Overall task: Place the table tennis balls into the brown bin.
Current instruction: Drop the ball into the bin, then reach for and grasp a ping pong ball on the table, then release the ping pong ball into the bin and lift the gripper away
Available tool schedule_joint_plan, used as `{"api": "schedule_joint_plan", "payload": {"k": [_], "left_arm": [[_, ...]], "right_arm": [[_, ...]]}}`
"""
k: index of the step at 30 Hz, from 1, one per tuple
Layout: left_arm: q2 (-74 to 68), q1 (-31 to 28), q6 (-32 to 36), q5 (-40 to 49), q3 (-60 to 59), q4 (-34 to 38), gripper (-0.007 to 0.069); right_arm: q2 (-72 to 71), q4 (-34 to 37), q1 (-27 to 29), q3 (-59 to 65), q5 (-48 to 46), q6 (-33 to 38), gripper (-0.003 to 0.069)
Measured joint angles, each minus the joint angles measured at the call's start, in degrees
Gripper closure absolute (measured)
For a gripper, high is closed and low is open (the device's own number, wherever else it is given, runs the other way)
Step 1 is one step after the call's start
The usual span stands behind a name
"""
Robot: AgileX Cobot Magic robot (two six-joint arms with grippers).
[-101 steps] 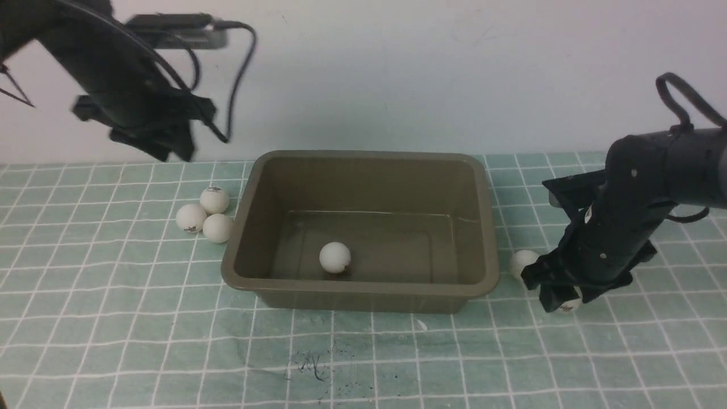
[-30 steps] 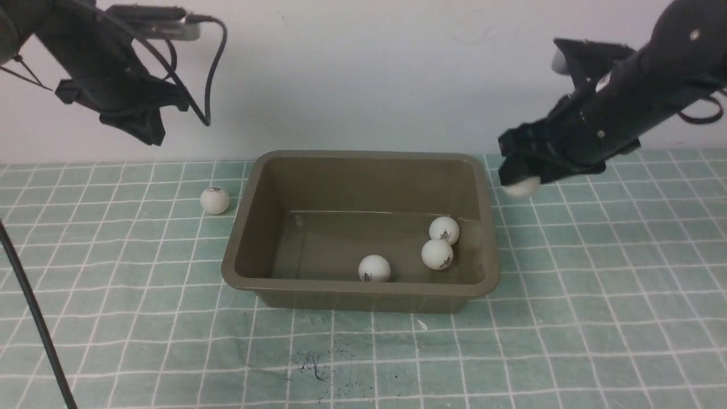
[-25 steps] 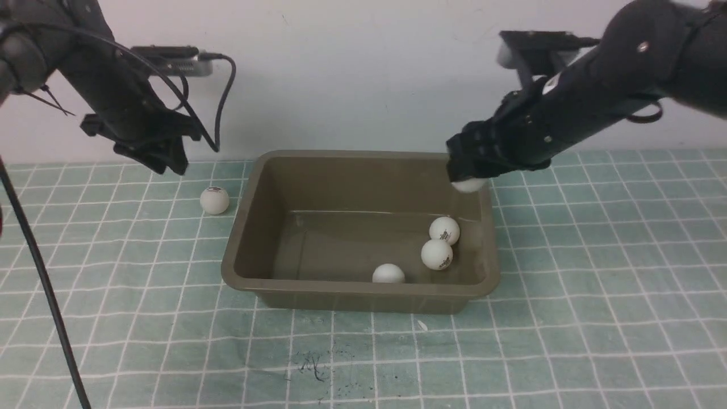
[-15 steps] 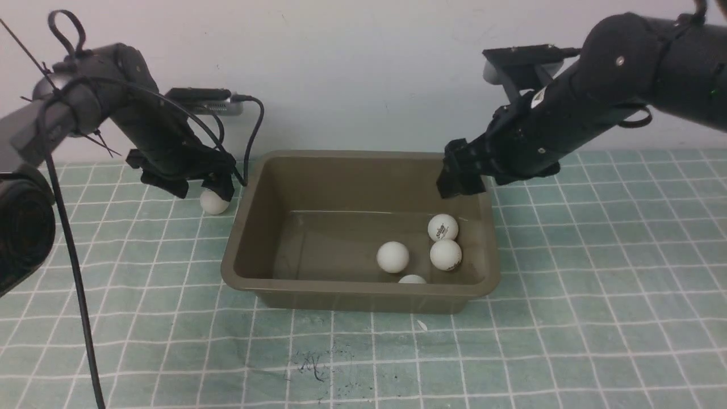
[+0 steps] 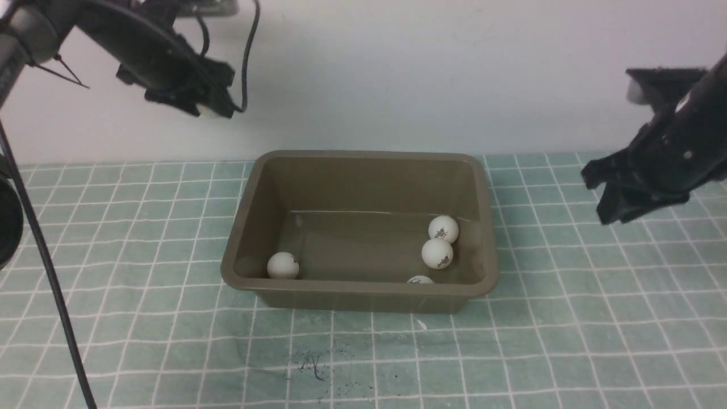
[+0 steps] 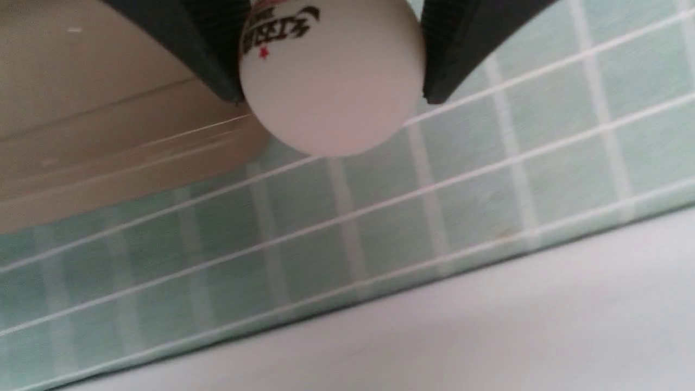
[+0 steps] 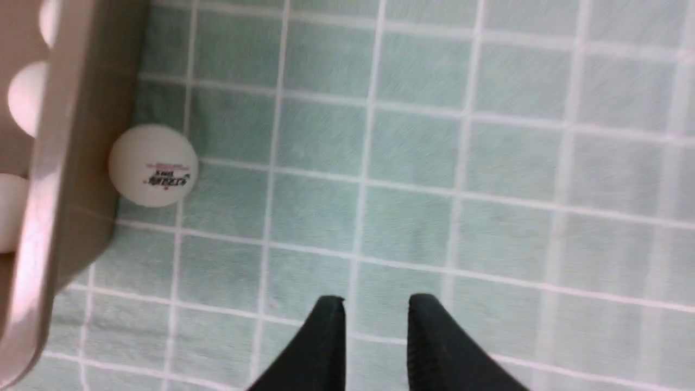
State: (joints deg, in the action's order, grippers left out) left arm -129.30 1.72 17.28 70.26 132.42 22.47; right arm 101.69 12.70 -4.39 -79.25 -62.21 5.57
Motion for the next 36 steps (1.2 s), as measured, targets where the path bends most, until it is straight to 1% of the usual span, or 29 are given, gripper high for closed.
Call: {"api": "schedule_joint_plan", "payload": {"k": [2, 4, 5, 6, 7, 8, 11, 12, 14, 15, 16, 17, 18, 21, 22, 23, 24, 25, 26, 27, 28, 29, 31, 33, 36], "left_arm": [[0.29, 2.09, 1.51, 0.12, 0.12, 1.72, 0.0269], [-0.63, 4.79, 2.15, 0.32, -0.32, 1.04, 0.0269], [-0.94, 5.28, 2.15, 0.32, -0.36, 0.54, 0.0269], [-2.07, 6.95, 2.15, 0.32, -0.54, -1.15, 0.0267], [-3.07, 8.28, 1.67, 0.32, -0.75, -2.65, 0.0251], [-3.76, 9.12, 1.36, 0.33, -0.81, -4.26, 0.0233], [-5.45, 11.23, -0.32, 0.39, -0.86, -8.05, 0.0118], [-5.7, 11.66, -1.39, 0.39, -0.86, -9.56, 0.0076], [-5.87, 12.1, -4.02, 0.39, -0.86, -11.88, 0.0027], [-5.81, 12.1, -5.88, 0.39, -0.86, -13.32, 0.0021], [-5.47, 11.77, -7.9, 0.39, -0.86, -15.06, 0.0034], [-5.43, 11.61, -8.4, 0.39, -0.86, -15.45, 0.0045], [-5.21, 11.23, -9.34, 0.39, -0.86, -16.11, 0.0072], [-4.24, 9.27, -11.08, 0.45, -0.86, -17.27, 0.0232], [-3.41, 7.72, -11.44, 0.45, -0.86, -17.45, 0.0375], [-2.97, 7.09, -11.57, 0.45, -0.86, -17.51, 0.0432], [-2.35, 6.01, -11.84, 0.45, -0.86, -17.56, 0.0522], [-1.74, 4.91, -12.26, 0.58, -0.86, -17.68, 0.0567], [-1.04, 3.3, -12.92, 0.57, -0.86, -17.68, 0.0599], [-0.83, 3.08, -12.93, 0.57, -0.86, -17.68, 0.0602], [-0.26, 1.5, -13.61, 0.65, -0.86, -17.68, 0.0619], [0.19, 0.44, -13.91, 0.71, -1.09, -17.68, 0.0624], [1.03, -1.25, -14.19, 0.71, -2.64, -17.39, 0.0629], [1.88, -2.84, -14.22, 0.66, -6.31, -17.17, 0.0629], [2.16, -3.56, -13.61, 0.66, -12.35, -15.79, 0.0629]], "right_arm": [[2.37, 4.0, -1.18, 2.1, 3.74, 2.6, 0.0458], [5.71, 7.24, -3.0, 2.9, 7.41, 4.81, 0.0384], [5.99, 7.7, -3.31, 2.93, 7.7, 4.92, 0.0358], [8.1, 9.1, -4.39, 3.0, 9.98, 5.72, 0.0297], [9.48, 10.21, -5.24, 3.0, 11.52, 6.24, 0.0244], [10.08, 10.85, -5.74, 3.0, 12.28, 6.57, 0.0211], [11.83, 12.13, -7.2, 3.0, 15.38, 6.96, 0.0123], [12.08, 12.45, -7.58, 3.0, 16.42, 7.05, 0.0104], [12.37, 12.9, -8.56, 3.0, 18.14, 7.14, 0.0073], [12.37, 13.05, -9.05, 3.0, 19.14, 7.14, 0.0067], [12.37, 13.12, -9.41, 3.0, 20.05, 7.14, 0.0064], [12.37, 13.18, -9.42, 3.0, 20.19, 7.14, 0.0064], [12.37, 13.3, -9.65, 3.0, 20.68, 7.14, 0.0064], [12.6, 13.39, -9.79, 3.0, 21.63, 7.14, 0.0067], [13.42, 13.46, -9.79, 3.0, 21.83, 7.14, 0.0075], [13.76, 13.46, -9.79, 3.0, 21.83, 7.14, 0.0081], [14.46, 13.53, -9.79, 3.0, 21.72, 7.14, 0.0092], [15.15, 13.58, -9.79, 3.0, 21.52, 7.14, 0.0109], [15.78, 13.37, -9.84, 3.0, 21.28, 7.39, 0.0148], [15.78, 13.37, -9.84, 3.0, 21.28, 7.39, 0.0158], [15.78, 13.22, -9.84, 3.0, 20.86, 7.39, 0.0244], [15.67, 12.82, -9.84, 3.0, 20.12, 7.34, 0.0313], [14.5, 11.36, -9.6, 3.0, 18.73, 6.75, 0.03], [11.25, 9.86, -8.55, 3.0, 16.81, 4.74, 0.0297], [5.36, 10.62, -7.22, 2.97, 17.12, 3.59, 0.0297]]}}
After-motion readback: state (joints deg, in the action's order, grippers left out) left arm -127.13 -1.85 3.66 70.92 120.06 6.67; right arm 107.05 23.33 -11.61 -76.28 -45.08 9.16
